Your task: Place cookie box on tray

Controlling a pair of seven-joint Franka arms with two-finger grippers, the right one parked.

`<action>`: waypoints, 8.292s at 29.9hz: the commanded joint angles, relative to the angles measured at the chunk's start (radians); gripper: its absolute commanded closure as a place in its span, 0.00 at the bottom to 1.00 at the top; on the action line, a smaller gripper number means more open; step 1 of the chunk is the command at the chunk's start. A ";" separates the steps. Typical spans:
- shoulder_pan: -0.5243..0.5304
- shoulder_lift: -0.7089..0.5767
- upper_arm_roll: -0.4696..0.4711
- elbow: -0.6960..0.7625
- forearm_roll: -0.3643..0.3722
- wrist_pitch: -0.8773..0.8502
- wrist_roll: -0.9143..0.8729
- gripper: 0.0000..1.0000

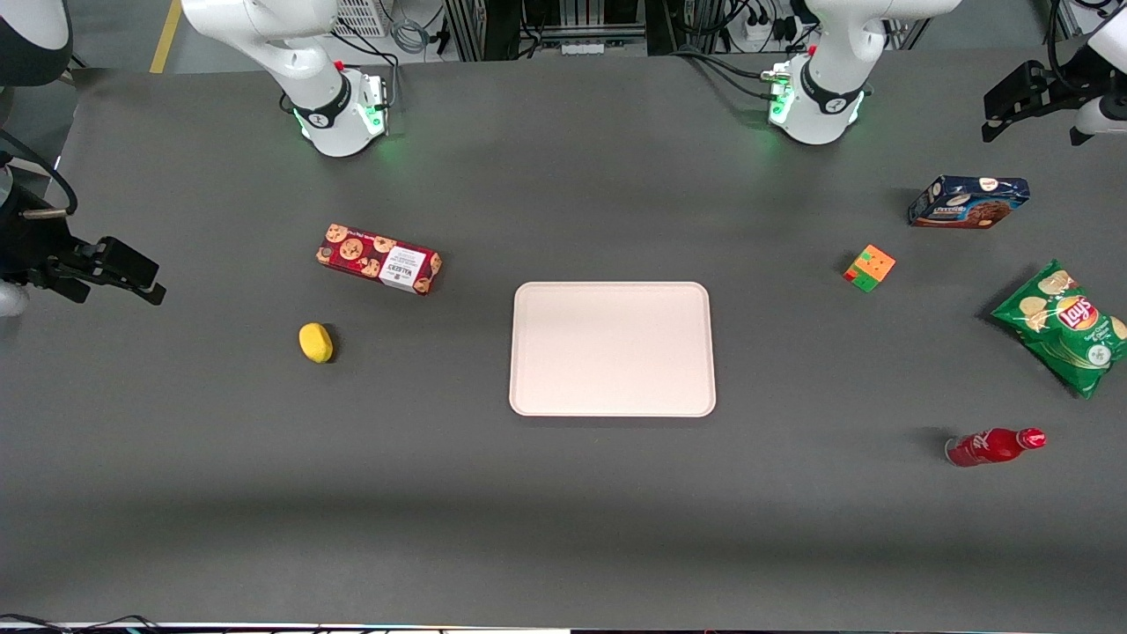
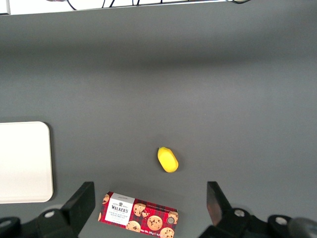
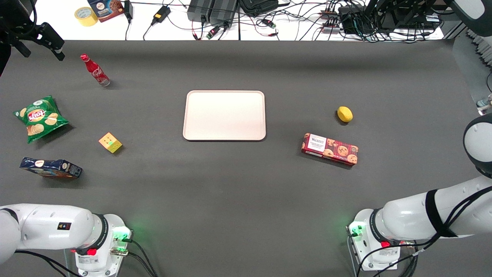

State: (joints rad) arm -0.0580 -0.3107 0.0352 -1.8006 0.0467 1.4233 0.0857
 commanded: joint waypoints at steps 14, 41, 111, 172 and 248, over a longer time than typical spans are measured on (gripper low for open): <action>-0.008 0.002 -0.004 0.009 0.012 -0.003 -0.007 0.00; -0.009 0.001 -0.008 0.004 0.012 -0.004 -0.011 0.00; 0.087 -0.126 0.626 -0.687 0.208 0.529 -0.466 0.00; 0.107 0.050 0.824 -1.065 0.409 1.246 -0.610 1.00; 0.018 0.774 -0.520 0.083 -0.012 0.663 -0.570 1.00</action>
State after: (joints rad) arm -0.0297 0.4370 -0.4776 -1.6802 -0.0270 1.9760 -0.4165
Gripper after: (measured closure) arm 0.811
